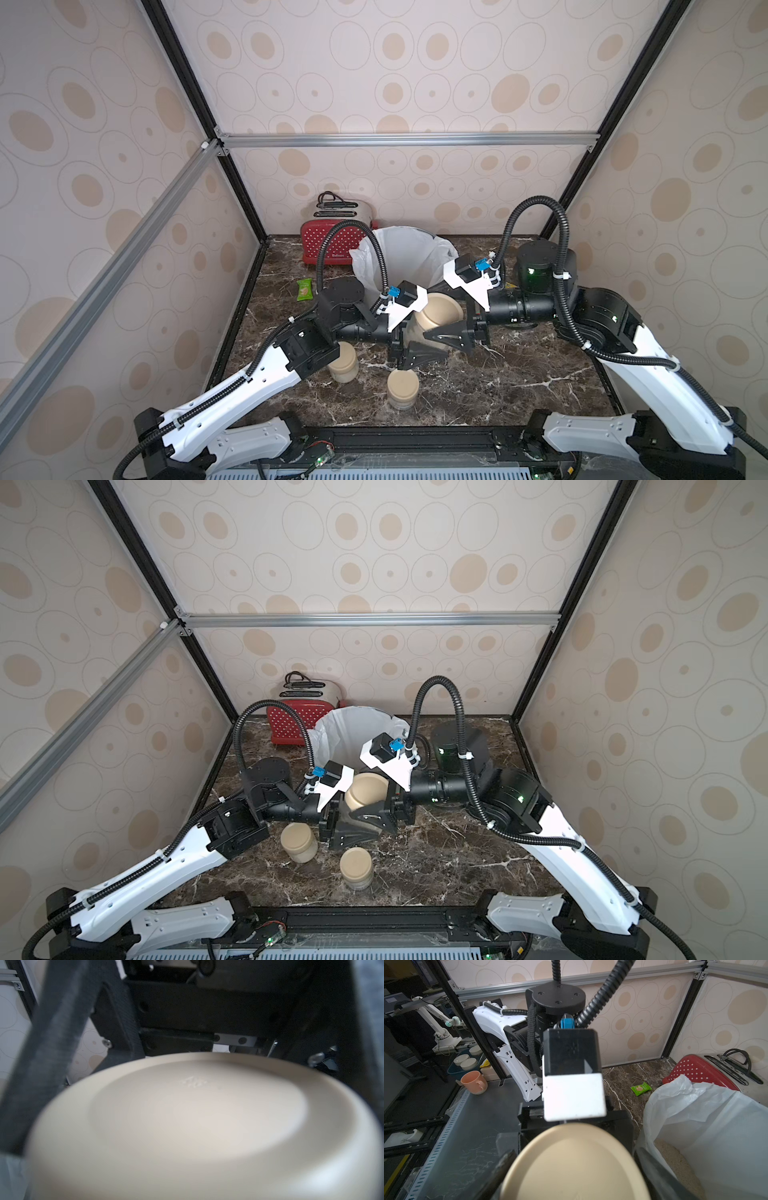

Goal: Empty moldy rice from jars
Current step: Unscrew the lid from the jar.

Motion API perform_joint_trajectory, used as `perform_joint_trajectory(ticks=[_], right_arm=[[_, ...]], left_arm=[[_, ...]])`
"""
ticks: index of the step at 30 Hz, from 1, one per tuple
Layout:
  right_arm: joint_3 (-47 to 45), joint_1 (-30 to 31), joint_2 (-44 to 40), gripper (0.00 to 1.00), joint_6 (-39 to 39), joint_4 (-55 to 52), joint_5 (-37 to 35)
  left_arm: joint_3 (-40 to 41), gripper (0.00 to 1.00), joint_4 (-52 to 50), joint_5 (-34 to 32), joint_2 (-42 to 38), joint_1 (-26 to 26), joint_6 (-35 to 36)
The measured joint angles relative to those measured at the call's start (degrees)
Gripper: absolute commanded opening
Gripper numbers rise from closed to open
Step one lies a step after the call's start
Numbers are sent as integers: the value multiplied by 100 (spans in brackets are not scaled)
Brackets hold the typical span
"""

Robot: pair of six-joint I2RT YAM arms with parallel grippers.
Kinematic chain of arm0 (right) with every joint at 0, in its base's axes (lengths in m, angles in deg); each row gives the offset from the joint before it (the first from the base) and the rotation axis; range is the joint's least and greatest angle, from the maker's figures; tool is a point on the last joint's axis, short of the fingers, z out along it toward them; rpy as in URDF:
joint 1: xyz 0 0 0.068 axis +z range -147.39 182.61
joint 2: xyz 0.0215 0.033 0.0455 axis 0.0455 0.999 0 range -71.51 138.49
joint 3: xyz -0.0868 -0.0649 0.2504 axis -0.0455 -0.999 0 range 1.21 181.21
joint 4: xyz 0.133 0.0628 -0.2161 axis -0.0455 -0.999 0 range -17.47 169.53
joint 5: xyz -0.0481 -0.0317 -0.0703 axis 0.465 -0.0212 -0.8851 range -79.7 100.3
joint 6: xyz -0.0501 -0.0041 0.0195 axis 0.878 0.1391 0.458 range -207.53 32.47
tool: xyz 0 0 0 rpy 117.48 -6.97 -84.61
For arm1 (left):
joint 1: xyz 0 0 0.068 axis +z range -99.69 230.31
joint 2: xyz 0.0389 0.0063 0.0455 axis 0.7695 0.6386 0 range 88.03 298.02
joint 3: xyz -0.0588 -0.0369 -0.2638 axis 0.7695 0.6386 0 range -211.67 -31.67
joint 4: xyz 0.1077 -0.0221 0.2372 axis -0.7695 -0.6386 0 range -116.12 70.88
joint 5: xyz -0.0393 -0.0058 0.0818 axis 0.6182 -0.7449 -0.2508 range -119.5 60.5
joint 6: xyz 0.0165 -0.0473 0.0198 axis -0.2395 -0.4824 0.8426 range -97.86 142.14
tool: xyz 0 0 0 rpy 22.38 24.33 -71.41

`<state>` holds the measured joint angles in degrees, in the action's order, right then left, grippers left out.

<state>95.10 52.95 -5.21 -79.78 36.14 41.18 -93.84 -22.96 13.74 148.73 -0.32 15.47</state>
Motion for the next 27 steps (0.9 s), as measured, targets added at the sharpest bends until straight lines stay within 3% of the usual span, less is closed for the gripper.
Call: perform_joint_trajectory(ticks=[27], right_arm=[[-4, 17, -72, 100, -149, -33, -693]], left_arm=[[173, 34, 7, -586, -101, 11, 0]])
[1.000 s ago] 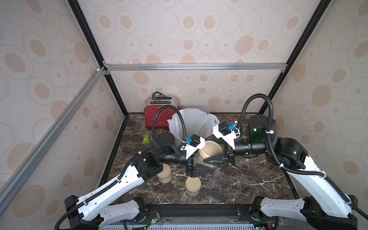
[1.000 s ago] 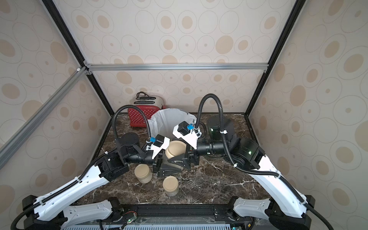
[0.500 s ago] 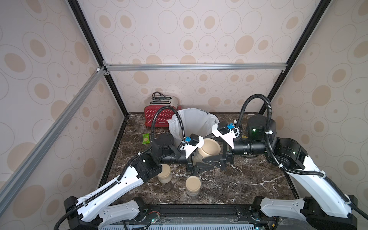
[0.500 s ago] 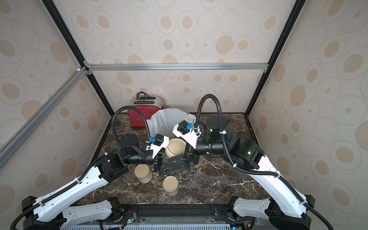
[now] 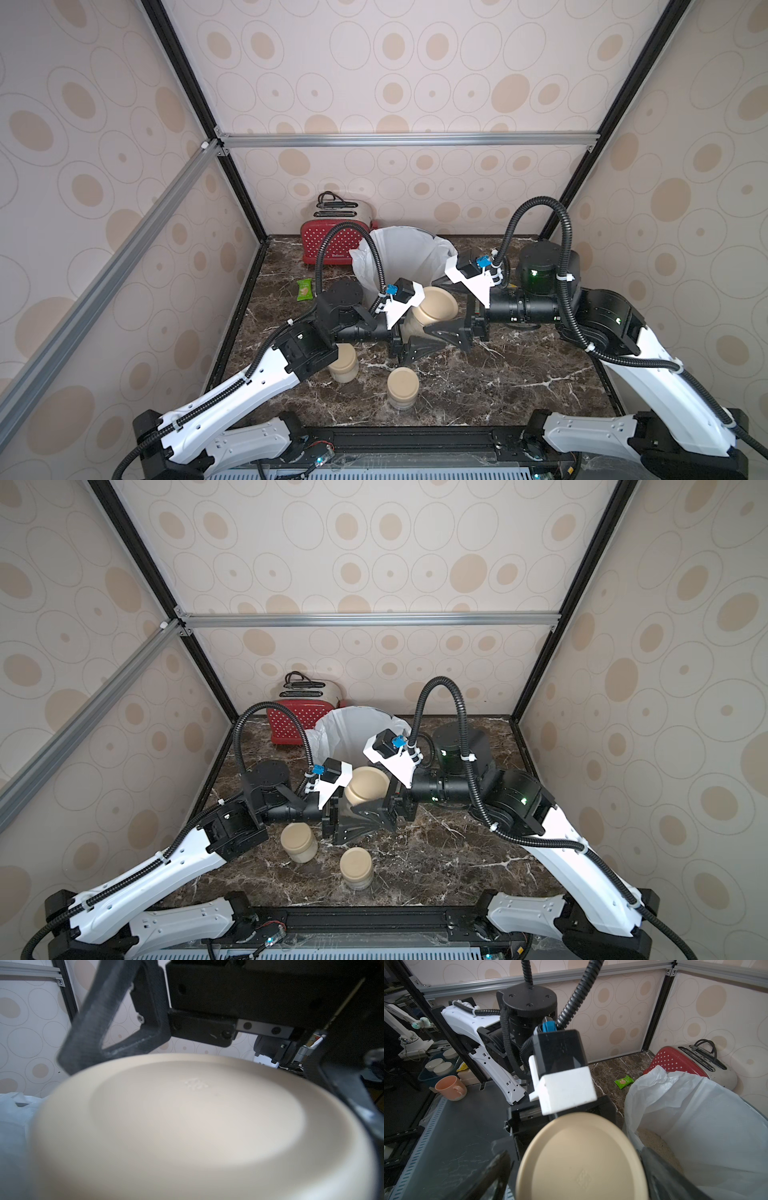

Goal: Empty moldy rice from jars
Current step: Unscrew the lid from the jar.

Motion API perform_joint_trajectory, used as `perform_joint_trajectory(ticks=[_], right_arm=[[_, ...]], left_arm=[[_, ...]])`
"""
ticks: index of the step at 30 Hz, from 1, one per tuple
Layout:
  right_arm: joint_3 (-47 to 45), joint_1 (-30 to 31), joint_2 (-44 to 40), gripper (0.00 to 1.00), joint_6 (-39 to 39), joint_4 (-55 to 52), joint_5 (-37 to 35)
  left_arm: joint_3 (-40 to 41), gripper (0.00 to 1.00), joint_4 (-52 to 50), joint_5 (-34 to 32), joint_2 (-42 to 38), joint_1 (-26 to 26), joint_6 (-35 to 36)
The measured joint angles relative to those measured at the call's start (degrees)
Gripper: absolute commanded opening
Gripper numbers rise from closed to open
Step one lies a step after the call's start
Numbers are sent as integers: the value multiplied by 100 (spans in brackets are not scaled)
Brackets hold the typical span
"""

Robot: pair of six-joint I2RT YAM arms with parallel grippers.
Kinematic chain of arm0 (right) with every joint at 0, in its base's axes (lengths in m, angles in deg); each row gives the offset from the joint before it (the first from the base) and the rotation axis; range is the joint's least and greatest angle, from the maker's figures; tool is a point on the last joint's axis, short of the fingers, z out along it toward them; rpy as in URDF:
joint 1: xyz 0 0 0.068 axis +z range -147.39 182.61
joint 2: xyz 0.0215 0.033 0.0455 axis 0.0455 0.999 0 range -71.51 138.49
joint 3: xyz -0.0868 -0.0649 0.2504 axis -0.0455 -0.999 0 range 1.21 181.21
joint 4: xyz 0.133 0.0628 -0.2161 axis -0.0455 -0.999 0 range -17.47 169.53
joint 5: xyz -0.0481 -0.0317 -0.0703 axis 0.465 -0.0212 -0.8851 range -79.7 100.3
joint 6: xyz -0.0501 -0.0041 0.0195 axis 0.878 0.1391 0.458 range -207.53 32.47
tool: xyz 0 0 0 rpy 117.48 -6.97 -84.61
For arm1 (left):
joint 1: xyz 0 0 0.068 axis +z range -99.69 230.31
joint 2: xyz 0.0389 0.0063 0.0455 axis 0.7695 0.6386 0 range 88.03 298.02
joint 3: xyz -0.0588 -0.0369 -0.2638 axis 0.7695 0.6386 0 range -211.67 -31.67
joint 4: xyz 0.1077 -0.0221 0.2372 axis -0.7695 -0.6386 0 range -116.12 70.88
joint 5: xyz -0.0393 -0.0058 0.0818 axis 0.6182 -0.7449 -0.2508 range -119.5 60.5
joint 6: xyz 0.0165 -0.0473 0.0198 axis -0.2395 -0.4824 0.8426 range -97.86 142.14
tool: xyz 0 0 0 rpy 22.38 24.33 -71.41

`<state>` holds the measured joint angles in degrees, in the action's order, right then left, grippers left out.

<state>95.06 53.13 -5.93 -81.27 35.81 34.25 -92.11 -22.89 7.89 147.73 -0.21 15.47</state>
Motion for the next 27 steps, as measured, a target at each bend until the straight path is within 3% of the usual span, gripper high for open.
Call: perform_joint_trajectory(ticks=[12, 27], right_arm=[[0, 4, -417, 100, -393, 2, -94], [-367, 22, -280, 100, -1681, 15, -734]], left_arm=[[0, 34, -118, -179, 0, 2, 37], [0, 34, -529, -446, 2, 2, 348]])
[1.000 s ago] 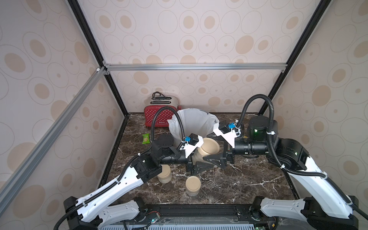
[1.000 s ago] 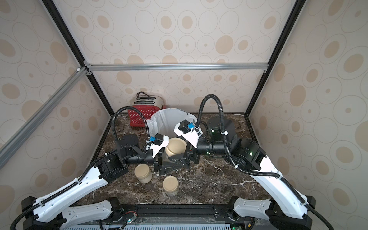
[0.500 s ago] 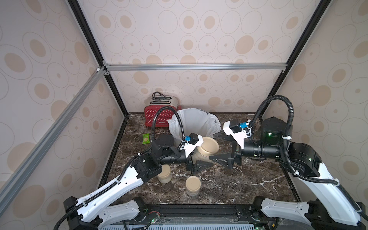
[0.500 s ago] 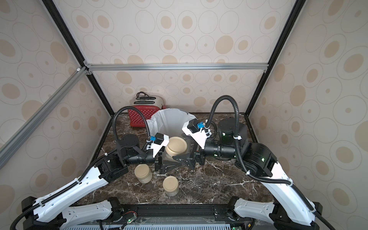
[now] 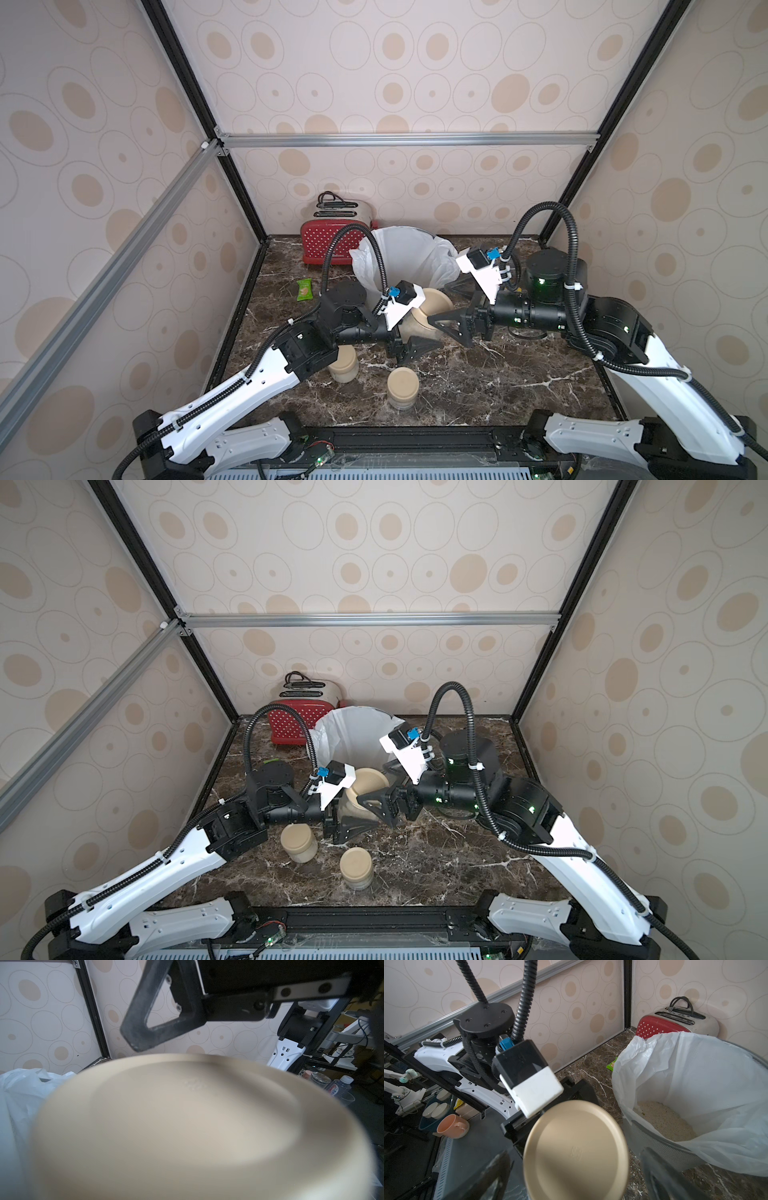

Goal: Empty moldy rice from jars
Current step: Unscrew the lid from the jar.

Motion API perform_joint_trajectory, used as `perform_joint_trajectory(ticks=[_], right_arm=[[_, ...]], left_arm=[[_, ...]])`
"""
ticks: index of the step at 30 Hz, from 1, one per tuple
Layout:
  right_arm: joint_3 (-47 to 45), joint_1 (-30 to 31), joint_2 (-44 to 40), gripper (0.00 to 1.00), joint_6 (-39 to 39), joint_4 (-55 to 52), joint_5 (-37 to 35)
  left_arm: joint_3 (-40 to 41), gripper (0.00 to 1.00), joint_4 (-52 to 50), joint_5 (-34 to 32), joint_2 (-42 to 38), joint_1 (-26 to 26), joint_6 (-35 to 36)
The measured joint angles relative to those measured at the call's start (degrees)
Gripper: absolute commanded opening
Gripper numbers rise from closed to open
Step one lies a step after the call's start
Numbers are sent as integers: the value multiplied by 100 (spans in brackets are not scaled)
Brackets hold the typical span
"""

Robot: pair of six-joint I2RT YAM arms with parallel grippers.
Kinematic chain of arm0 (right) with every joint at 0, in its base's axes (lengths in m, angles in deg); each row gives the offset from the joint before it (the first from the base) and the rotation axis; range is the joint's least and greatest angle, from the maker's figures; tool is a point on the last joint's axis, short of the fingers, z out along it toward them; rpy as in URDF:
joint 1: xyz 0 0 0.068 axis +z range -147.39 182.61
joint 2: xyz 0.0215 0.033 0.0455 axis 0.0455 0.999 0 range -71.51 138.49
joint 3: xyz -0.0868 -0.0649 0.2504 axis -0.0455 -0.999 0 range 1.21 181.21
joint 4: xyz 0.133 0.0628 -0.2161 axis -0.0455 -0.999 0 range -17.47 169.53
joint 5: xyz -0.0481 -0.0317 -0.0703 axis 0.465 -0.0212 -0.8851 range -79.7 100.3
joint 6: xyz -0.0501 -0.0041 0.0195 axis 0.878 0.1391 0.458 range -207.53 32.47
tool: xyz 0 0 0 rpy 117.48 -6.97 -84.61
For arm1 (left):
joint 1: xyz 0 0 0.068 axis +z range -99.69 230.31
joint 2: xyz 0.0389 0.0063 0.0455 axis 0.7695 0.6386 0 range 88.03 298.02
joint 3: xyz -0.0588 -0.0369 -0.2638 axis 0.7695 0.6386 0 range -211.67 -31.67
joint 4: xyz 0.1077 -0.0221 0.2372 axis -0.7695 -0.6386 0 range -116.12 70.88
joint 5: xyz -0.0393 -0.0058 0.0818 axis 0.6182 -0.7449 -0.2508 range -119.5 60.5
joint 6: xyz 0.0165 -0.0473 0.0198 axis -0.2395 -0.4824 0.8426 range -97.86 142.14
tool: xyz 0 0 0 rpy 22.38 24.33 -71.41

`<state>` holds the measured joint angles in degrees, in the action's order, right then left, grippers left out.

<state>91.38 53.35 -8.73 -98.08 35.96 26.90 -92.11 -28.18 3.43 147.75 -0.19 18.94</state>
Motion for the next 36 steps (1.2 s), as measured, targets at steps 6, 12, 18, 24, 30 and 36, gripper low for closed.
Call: perform_joint_trajectory(ticks=[6, 12, 18, 24, 30, 36], right_arm=[[-42, 37, 107, 100, -166, 83, 4], [-42, 107, 234, 100, -208, 120, 68], [-63, 140, 286, 95, -197, 111, 35], [-125, 149, 299, 72, -136, 114, -74], [-271, 166, 221, 62, 59, 205, -79], [-236, 153, 101, 58, 575, 155, 256]], left_arm=[[0, 35, -11, -33, 0, 0, 57], [0, 35, -63, -52, 0, 0, 101], [0, 35, -96, -55, 0, 0, 111], [0, 34, -133, -68, 0, 0, 116], [2, 35, -223, -63, 0, 0, 111], [2, 34, -101, 214, 0, -2, 103]])
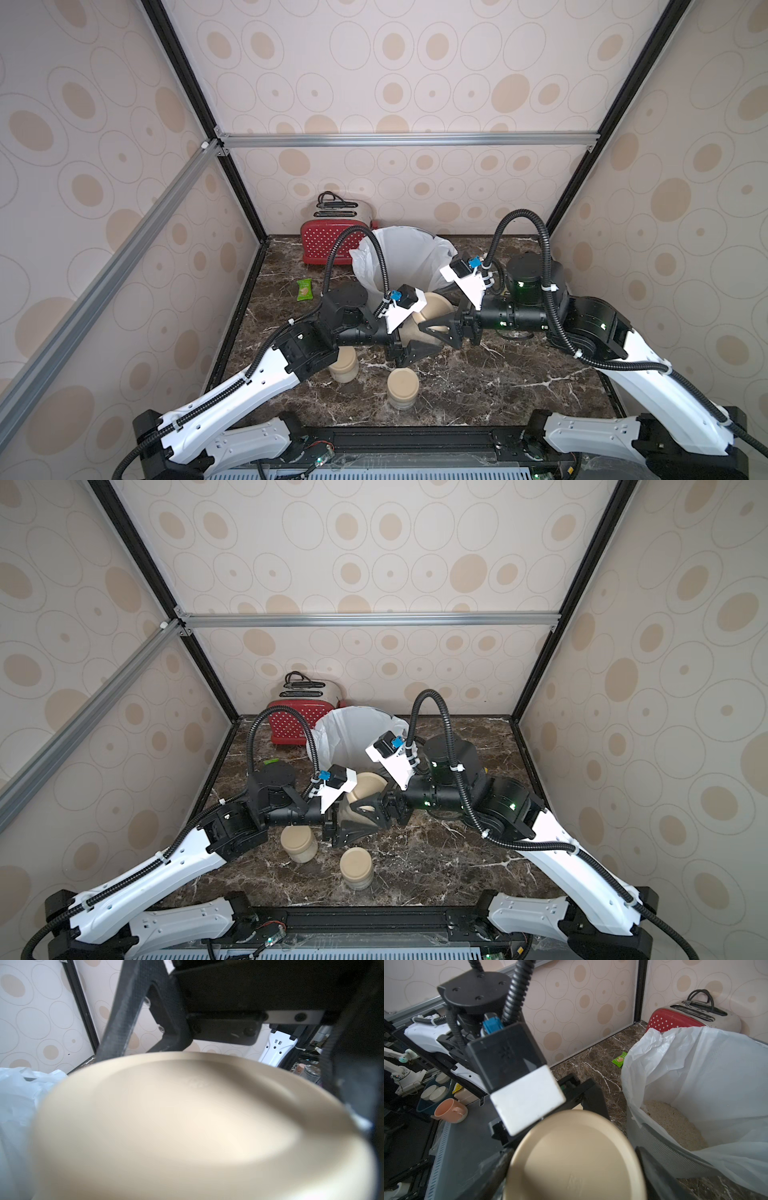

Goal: Empty moldy rice from jars
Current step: Unscrew the lid from the jar.

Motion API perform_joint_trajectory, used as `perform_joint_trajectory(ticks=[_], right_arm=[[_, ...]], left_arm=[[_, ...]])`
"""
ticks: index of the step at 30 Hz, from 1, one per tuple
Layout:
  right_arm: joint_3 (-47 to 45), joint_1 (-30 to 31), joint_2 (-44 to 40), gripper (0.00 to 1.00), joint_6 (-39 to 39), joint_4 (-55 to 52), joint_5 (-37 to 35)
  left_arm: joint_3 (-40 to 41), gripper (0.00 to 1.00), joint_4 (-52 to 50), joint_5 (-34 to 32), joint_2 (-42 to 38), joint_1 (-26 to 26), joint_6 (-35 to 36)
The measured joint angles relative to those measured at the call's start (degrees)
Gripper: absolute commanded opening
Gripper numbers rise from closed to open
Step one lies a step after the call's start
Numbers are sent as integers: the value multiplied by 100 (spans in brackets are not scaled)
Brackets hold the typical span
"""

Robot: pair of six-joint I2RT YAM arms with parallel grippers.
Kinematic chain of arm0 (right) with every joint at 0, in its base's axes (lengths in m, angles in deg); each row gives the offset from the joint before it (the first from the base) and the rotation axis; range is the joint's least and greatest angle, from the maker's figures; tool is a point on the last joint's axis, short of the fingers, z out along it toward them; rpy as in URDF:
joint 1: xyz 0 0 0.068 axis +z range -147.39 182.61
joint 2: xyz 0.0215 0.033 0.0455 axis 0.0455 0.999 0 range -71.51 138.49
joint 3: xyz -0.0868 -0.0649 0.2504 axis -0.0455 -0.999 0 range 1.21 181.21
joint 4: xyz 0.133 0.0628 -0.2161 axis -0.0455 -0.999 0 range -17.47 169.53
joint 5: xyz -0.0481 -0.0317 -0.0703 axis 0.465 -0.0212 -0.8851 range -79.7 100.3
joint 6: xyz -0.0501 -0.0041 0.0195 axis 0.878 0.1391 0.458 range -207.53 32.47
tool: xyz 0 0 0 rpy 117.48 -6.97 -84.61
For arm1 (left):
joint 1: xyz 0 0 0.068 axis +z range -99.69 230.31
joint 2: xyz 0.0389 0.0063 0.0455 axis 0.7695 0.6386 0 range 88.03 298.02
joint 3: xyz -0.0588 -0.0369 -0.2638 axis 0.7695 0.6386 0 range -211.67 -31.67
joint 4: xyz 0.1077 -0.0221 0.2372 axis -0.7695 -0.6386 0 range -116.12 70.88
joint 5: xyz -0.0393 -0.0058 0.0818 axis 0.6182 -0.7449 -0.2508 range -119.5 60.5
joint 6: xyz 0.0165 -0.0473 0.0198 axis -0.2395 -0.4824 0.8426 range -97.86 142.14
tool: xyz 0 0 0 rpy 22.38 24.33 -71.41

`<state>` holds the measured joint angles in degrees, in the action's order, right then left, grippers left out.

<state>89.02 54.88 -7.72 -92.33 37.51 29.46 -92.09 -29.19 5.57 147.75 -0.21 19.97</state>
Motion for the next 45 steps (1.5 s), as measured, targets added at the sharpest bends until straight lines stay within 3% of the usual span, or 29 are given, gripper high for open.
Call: perform_joint_trajectory(ticks=[17, 38, 45], right_arm=[[623, -179, 42, 54, 1088, -190, 931], [1821, -894, 911, 52, 1633, -1161, 2479], [2009, -1010, 1019, 50, 1749, -1228, 2697]], left_arm=[[-2, 34, 977, 769, 31, -28, -444], [-4, 34, 1408, 885, 92, -2, -640], [-4, 34, 1392, 918, 94, 2, -675]])
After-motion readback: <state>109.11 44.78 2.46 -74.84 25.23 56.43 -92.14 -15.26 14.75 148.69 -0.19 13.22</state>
